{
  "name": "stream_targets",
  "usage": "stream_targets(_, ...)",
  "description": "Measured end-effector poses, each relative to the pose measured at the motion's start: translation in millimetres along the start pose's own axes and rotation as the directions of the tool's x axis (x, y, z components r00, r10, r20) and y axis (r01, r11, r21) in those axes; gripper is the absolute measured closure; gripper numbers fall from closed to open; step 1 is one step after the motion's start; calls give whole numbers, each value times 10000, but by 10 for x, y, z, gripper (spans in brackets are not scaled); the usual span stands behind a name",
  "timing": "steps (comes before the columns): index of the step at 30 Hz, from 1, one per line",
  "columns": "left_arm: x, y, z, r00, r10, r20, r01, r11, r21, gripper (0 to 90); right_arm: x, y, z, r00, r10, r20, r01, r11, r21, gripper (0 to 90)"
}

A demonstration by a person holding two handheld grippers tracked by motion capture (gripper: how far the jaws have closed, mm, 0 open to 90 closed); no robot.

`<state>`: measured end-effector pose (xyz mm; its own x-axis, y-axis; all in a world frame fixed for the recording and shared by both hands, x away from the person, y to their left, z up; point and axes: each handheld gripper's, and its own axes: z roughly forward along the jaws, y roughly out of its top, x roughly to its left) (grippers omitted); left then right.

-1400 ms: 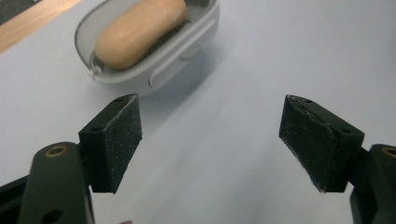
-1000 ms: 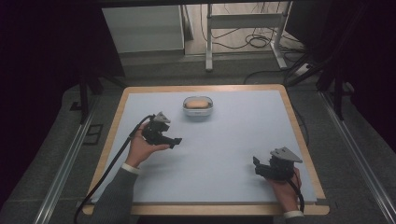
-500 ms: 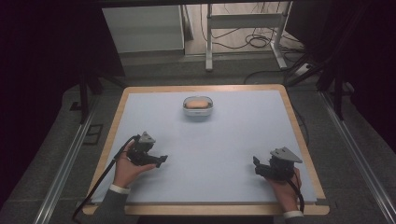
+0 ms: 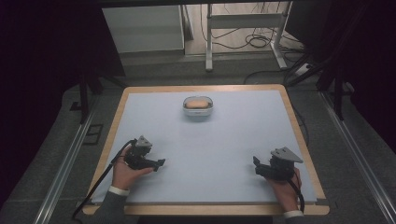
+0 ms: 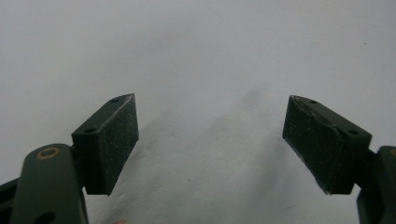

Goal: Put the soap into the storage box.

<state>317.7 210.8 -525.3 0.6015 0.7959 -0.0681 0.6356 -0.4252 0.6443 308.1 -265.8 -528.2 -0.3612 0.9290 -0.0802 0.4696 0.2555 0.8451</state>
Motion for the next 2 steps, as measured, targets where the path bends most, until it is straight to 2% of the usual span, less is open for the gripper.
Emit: stream_targets(2,-7,-1,-18,10000,-7,35,7,10000,-38,182,-8,-1,-1,10000,84,-43,-85,10000,-40,98)
